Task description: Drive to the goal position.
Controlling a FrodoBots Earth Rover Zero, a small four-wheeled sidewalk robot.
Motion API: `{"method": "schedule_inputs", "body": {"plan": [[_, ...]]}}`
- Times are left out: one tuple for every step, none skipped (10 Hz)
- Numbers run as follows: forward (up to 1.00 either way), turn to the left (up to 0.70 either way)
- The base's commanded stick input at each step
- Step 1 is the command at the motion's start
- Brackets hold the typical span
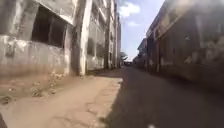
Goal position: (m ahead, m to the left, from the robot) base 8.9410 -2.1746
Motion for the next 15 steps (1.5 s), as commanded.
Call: {"method": "schedule_inputs", "body": {"plan": [[1.00,0.00],[1.00,0.00],[1.00,0.00],[1.00,0.00],[1.00,0.00],[1.00,-0.27],[1.00,-0.27],[1.00,-0.27],[1.00,0.00],[1.00,0.00],[1.00,0.00],[1.00,0.00],[1.00,0.00],[1.00,0.00],[1.00,0.00]]}}
